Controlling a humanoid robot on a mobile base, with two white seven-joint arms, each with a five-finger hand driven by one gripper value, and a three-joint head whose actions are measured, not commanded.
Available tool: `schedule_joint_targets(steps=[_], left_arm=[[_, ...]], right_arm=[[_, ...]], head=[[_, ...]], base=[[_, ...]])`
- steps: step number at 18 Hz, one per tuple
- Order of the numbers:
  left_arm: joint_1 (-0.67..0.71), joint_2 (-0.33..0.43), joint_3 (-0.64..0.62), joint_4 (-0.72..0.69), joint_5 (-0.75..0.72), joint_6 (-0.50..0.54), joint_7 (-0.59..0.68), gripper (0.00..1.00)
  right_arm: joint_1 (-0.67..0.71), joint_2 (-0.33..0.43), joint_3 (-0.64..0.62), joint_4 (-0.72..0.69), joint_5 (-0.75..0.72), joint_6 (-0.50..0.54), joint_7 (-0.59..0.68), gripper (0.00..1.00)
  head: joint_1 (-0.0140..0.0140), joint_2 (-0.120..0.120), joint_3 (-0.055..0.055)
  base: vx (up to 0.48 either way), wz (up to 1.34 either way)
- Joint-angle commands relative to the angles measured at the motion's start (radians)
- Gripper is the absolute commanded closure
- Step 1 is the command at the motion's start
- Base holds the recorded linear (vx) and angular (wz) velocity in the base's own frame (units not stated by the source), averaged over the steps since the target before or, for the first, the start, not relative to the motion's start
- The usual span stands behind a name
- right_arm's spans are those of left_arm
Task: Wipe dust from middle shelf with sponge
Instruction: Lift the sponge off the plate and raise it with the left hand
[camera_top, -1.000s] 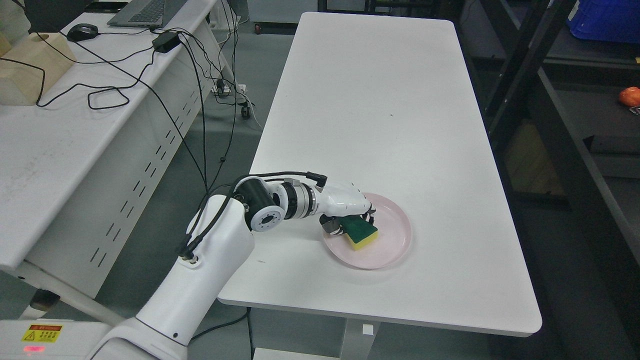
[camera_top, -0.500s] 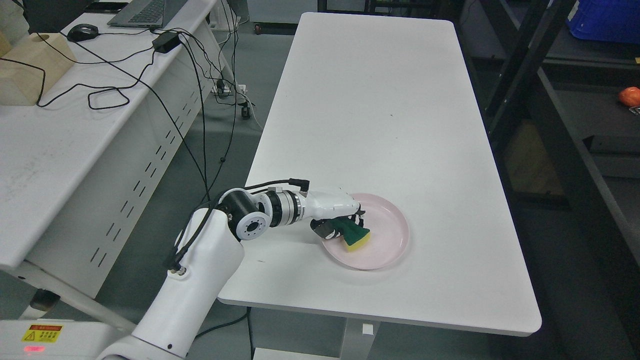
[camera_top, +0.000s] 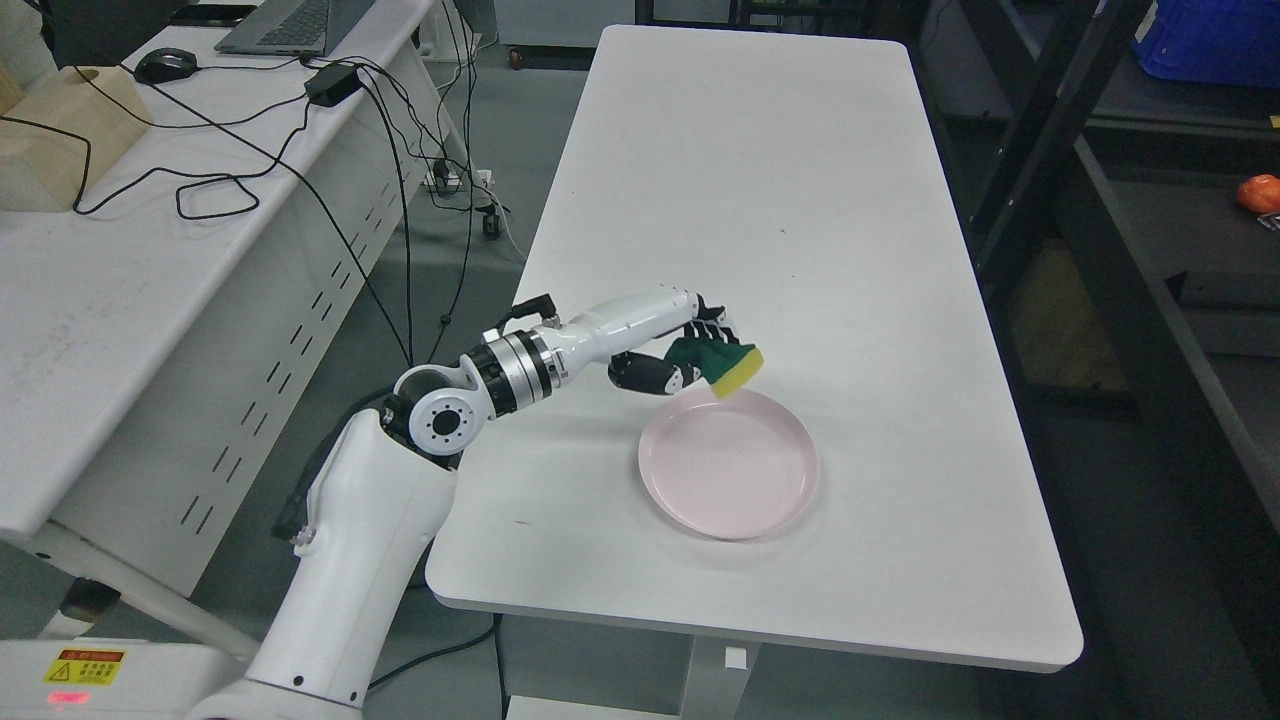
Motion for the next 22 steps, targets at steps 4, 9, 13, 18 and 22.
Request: schedule_joint_targets(steps=[4, 9, 13, 18, 22], left_arm=[[0.054, 0.016, 0.344, -0.093, 0.348, 0.009, 0.258, 1.00], [0.101, 0.016, 0.358, -0.090, 0.416, 0.044, 0.351, 1.00], [0.105, 0.016, 0.355, -0.090, 0.424, 0.047, 0.355, 1.00], [0.138, 0.016, 0.333, -0.097, 0.425, 0.043, 0.353, 1.00], [0.141, 0.016, 0.300, -0.098, 0.425, 0.038, 0.353, 1.00]], right_arm=[[0.000, -0.017, 0.000, -0.017, 0.000, 0.000, 0.000, 0.00], [0.000, -0.017, 0.000, -0.017, 0.000, 0.000, 0.000, 0.00], [0.000, -0.017, 0.000, -0.017, 0.000, 0.000, 0.000, 0.00], [0.000, -0.017, 0.000, -0.017, 0.000, 0.000, 0.000, 0.00], [0.000, -0.017, 0.000, -0.017, 0.000, 0.000, 0.000, 0.00]], head=[[0.0000, 0.000, 0.000], [0.0000, 0.000, 0.000], [0.0000, 0.000, 0.000], [0.0000, 0.000, 0.000], [0.0000, 0.000, 0.000]], base=[[0.000, 0.00], [0.000, 0.00], [-0.076, -0.02], [-0.169, -0.09], [-0.235, -0.09]])
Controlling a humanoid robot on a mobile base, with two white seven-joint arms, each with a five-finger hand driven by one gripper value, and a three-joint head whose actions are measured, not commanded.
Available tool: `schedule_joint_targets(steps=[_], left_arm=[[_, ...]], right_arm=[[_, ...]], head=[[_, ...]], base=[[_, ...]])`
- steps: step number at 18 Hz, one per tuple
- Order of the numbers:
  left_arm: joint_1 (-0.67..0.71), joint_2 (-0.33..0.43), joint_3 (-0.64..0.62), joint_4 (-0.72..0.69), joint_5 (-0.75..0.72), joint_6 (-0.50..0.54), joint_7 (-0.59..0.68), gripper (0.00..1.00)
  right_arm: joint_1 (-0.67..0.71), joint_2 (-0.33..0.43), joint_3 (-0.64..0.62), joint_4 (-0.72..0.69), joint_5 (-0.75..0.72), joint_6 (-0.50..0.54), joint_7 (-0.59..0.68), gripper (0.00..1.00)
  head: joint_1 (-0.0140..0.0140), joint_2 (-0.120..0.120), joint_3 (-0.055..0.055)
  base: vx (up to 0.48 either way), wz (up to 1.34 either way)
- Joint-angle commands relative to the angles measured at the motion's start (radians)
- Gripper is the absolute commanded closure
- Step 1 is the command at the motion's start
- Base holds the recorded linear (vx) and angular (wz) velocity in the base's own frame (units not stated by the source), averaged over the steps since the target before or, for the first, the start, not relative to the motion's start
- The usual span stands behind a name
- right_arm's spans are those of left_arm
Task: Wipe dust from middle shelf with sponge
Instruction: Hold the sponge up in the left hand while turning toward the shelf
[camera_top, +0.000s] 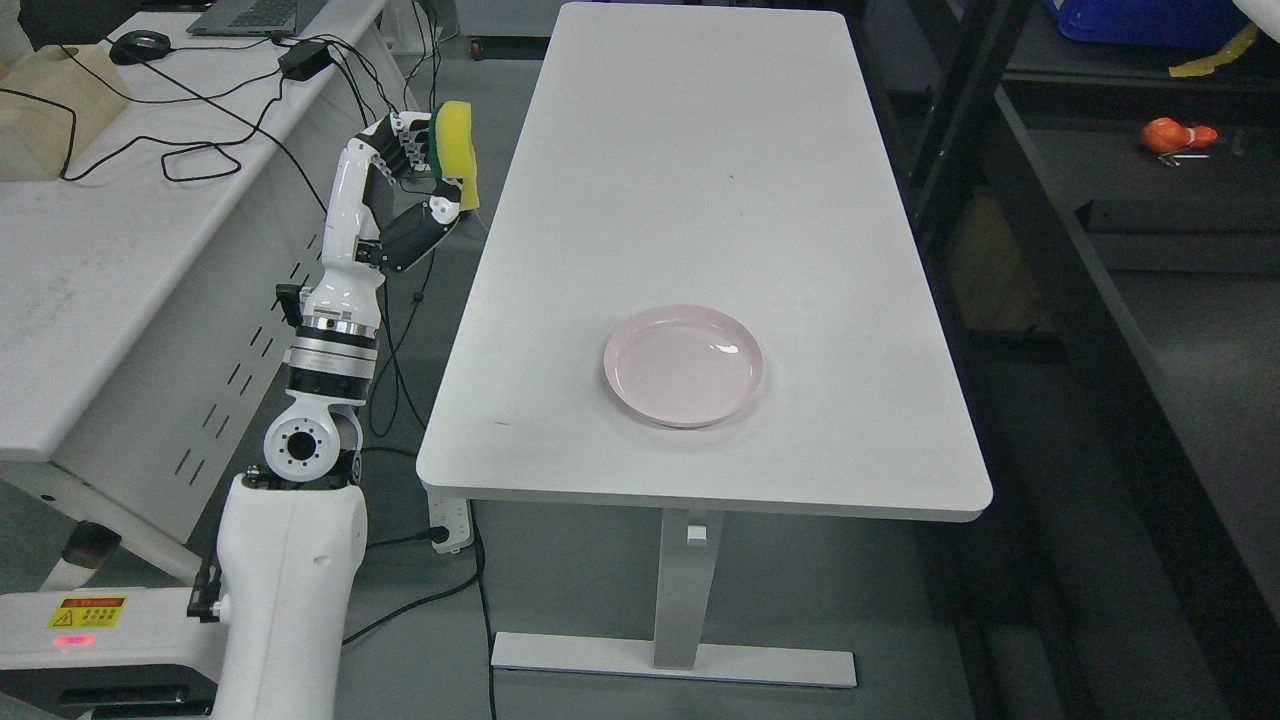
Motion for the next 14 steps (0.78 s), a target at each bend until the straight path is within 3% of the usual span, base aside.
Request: schedule_joint_targets(steps=[1, 14], left_arm=[[0.015, 0.017, -0.013, -0.014, 0.008, -0.010, 0.000, 1.00], [0.016, 0.017, -0.112, -0.012, 0.008, -0.010, 0.000, 1.00]], right_arm=[[0.000, -0.017, 0.000, -0.017, 0.000, 0.000, 0.000, 0.00], [0.000, -0.017, 0.000, -0.017, 0.000, 0.000, 0.000, 0.00]], head=[[0.0000, 0.000, 0.000], [0.0000, 0.000, 0.000]], base=[[-0.196, -0.28], [-0.266, -0.59]])
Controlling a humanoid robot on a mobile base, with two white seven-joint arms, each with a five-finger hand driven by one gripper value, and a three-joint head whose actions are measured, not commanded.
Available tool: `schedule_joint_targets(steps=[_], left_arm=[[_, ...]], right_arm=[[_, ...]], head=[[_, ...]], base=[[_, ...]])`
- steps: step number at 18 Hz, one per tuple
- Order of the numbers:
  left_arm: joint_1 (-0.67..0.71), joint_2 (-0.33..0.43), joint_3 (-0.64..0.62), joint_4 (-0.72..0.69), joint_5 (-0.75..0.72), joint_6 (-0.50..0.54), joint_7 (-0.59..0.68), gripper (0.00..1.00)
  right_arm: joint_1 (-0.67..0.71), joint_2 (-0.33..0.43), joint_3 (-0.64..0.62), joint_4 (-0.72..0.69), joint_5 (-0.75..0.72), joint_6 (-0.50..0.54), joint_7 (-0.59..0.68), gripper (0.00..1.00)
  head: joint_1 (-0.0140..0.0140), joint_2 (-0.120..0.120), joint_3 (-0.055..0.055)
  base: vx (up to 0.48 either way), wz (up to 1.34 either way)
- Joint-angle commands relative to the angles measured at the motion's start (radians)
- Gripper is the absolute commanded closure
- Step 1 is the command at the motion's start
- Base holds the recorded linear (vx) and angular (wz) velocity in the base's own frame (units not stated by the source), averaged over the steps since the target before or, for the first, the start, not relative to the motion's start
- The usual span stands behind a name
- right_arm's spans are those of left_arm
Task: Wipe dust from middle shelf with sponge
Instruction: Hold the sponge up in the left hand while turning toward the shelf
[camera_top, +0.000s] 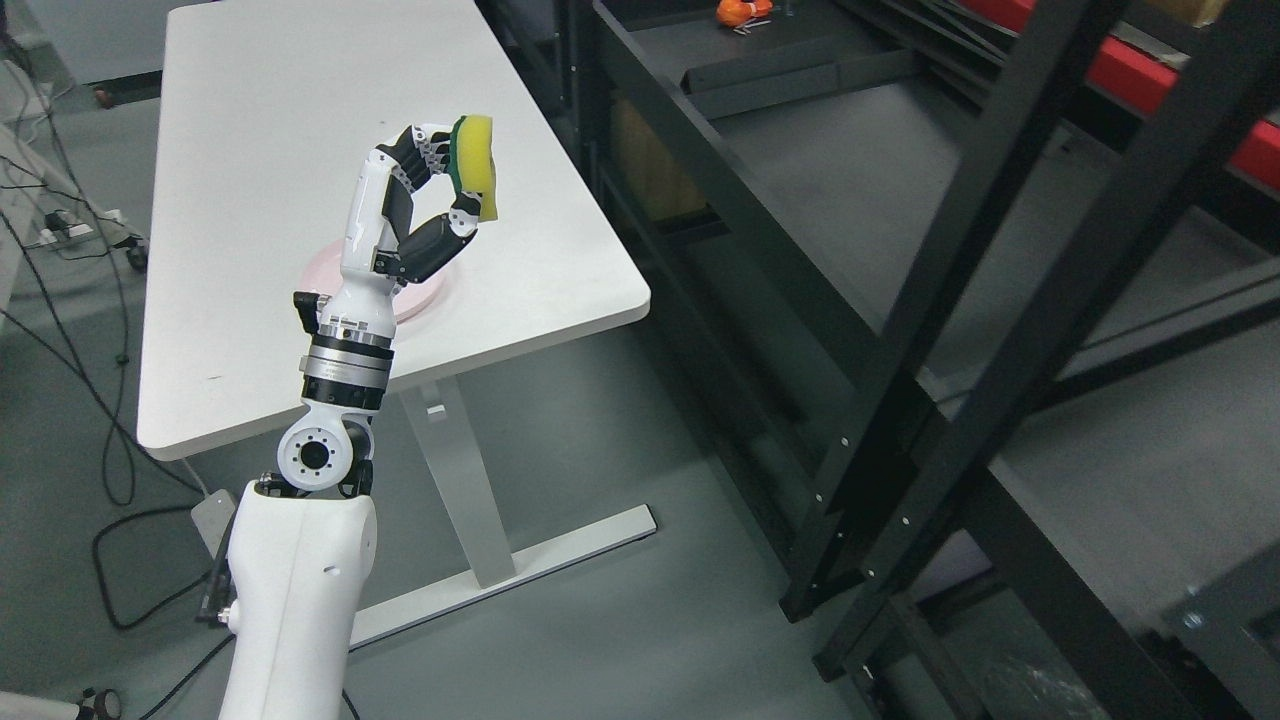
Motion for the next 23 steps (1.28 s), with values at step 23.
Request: schedule_joint_targets(steps=[23], left_arm=[[-0.122, 0.018, -0.496, -0.072, -0.153, -0.006, -0.161, 0.99]], right_arm=[[0.000, -0.017, 0.000, -0.017, 0.000, 0.000, 0.000, 0.00]], head=[[0.0000, 0.000, 0.000]], base=[[-0.240, -0.60]])
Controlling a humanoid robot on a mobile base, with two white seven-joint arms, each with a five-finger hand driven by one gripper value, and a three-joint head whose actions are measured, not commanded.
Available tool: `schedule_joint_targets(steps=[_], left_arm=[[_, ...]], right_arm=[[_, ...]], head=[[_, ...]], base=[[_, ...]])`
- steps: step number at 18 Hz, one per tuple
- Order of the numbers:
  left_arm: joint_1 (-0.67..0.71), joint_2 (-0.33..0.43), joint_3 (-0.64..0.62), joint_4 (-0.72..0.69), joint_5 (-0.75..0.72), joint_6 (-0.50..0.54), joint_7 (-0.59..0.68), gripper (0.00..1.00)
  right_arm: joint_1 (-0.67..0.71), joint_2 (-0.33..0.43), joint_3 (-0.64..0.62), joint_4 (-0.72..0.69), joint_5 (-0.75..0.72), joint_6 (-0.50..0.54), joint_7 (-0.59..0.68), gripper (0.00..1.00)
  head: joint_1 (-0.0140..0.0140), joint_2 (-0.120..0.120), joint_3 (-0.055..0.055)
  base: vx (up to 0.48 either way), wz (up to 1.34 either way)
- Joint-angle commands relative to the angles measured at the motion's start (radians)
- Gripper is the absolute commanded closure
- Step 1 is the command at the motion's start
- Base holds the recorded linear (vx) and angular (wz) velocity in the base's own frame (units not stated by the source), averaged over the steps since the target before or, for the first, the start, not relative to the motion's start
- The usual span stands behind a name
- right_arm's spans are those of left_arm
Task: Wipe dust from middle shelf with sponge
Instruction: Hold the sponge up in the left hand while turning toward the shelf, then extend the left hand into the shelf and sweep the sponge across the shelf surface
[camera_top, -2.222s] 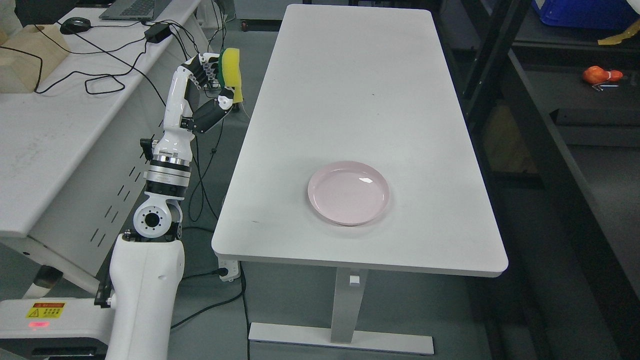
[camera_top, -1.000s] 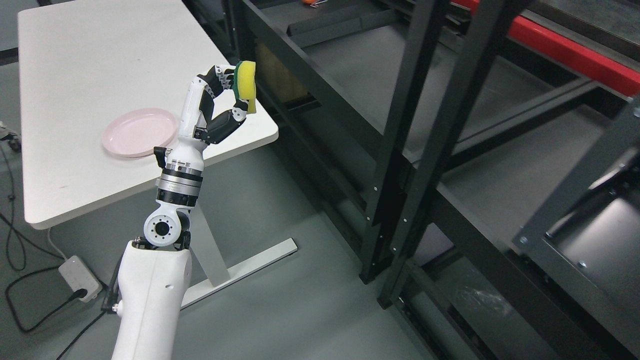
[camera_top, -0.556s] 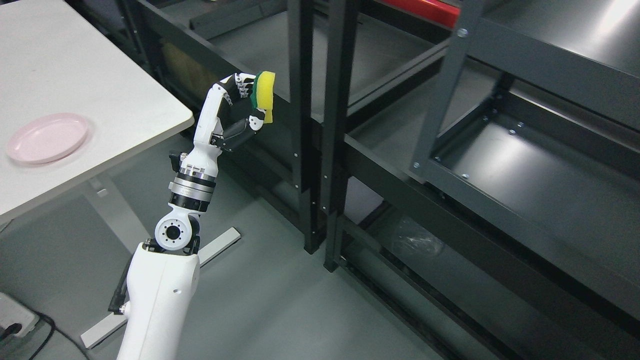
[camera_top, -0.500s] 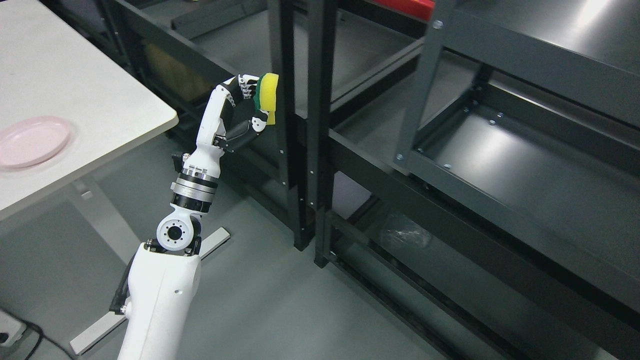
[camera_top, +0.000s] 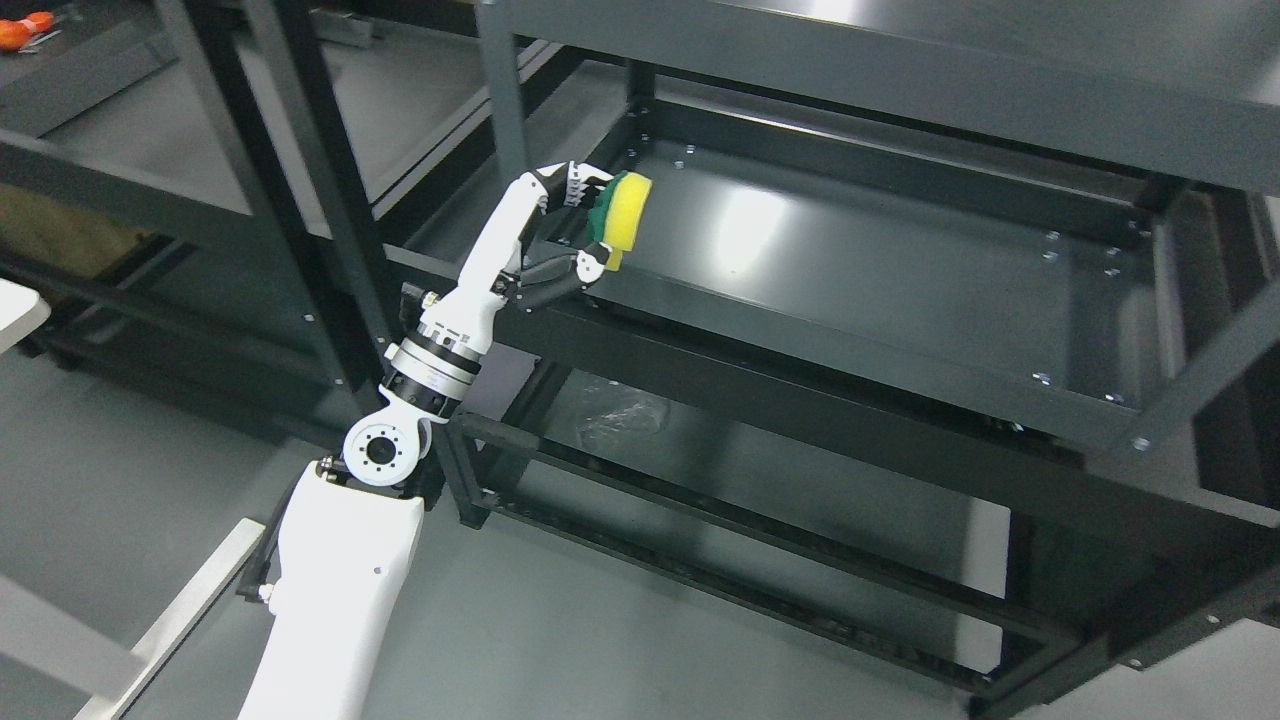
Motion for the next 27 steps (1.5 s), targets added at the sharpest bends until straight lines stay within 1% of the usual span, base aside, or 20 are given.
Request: schedule_joint_targets(steps=[1, 5, 7, 9, 14, 15, 16, 17, 18, 19, 21, 23, 24, 25, 27], left_arm=[[-0.103, 0.017, -0.369, -0.065, -0.090, -0.002, -0.033, 0.99], [-0.219, 0.017, -0.570, -0.133, -0.199, -0.002, -0.033, 0.99], [-0.274, 0.017, -0.624, -0.179, -0.231, -0.002, -0.036, 0.99], [-0.369, 0.017, -0.615, -0.206, -0.271, -0.002, -0.036, 0.99], [-0.746, 0.017, -0.559, -0.216, -0.286, -0.002, -0.045, 1.00], [-0.811, 0.017, -0.552, -0.216, -0.318, -0.002, -0.077, 1.00], [-0.844, 0.017, -0.539, -0.216, -0.359, -0.002, -0.127, 1.00], [-0.842, 0.017, -0.531, -0.210, -0.434, -0.013, -0.181, 0.99], [-0.830, 0.017, -0.526, -0.204, -0.482, -0.040, -0.192, 1.00], [-0.784, 0.017, -0.491, -0.190, -0.551, -0.077, -0.197, 1.00], [-0.669, 0.017, -0.348, -0.179, -0.689, -0.129, -0.206, 1.00], [-0.617, 0.017, -0.238, -0.168, -0.760, -0.186, -0.205, 1.00], [-0.599, 0.017, -0.200, -0.165, -0.778, -0.198, -0.205, 1.00], [-0.577, 0.017, -0.168, -0.165, -0.785, -0.203, -0.200, 1.00], [-0.554, 0.017, -0.151, -0.165, -0.783, -0.206, -0.192, 1.00]], right_arm=[[-0.001, -0.017, 0.001, -0.017, 0.000, 0.000, 0.000, 0.00], [-0.001, -0.017, 0.000, -0.017, 0.000, 0.000, 0.000, 0.00], [-0.001, -0.017, 0.000, -0.017, 0.000, 0.000, 0.000, 0.00], [-0.001, -0.017, 0.000, -0.017, 0.000, 0.000, 0.000, 0.00], [-0.001, -0.017, 0.000, -0.017, 0.000, 0.000, 0.000, 0.00], [-0.001, -0.017, 0.000, -0.017, 0.000, 0.000, 0.000, 0.00], [-0.001, -0.017, 0.000, -0.017, 0.000, 0.000, 0.000, 0.00], [-0.001, -0.017, 0.000, -0.017, 0.000, 0.000, 0.000, 0.00], [-0.001, -0.017, 0.000, -0.017, 0.000, 0.000, 0.000, 0.00], [-0.001, -0.017, 0.000, -0.017, 0.000, 0.000, 0.000, 0.00], [-0.001, -0.017, 0.000, -0.017, 0.000, 0.000, 0.000, 0.00], [-0.001, -0.017, 0.000, -0.017, 0.000, 0.000, 0.000, 0.00], [-0.001, -0.017, 0.000, -0.017, 0.000, 0.000, 0.000, 0.00], [0.001, -0.017, 0.000, -0.017, 0.000, 0.000, 0.000, 0.00], [-0.001, -0.017, 0.000, -0.017, 0.000, 0.000, 0.000, 0.00]], head=[[0.0000, 0.000, 0.000], [0.0000, 0.000, 0.000], [0.0000, 0.000, 0.000], [0.0000, 0.000, 0.000], [0.0000, 0.000, 0.000], [0.0000, 0.000, 0.000], [0.0000, 0.000, 0.000], [0.0000, 0.000, 0.000], [0.0000, 0.000, 0.000], [0.0000, 0.000, 0.000], [0.0000, 0.000, 0.000], [0.0000, 0.000, 0.000], [0.0000, 0.000, 0.000], [0.0000, 0.000, 0.000], [0.0000, 0.000, 0.000]], base=[[-0.098, -0.75], [-0.038, -0.45], [0.002, -0.24], [0.018, -0.12], [0.009, 0.00], [0.011, 0.03], [0.005, 0.08], [0.005, 0.08], [-0.015, 0.02], [-0.015, 0.02], [0.001, -0.06], [0.000, 0.00], [0.000, 0.00], [0.000, 0.00], [0.044, -0.07]])
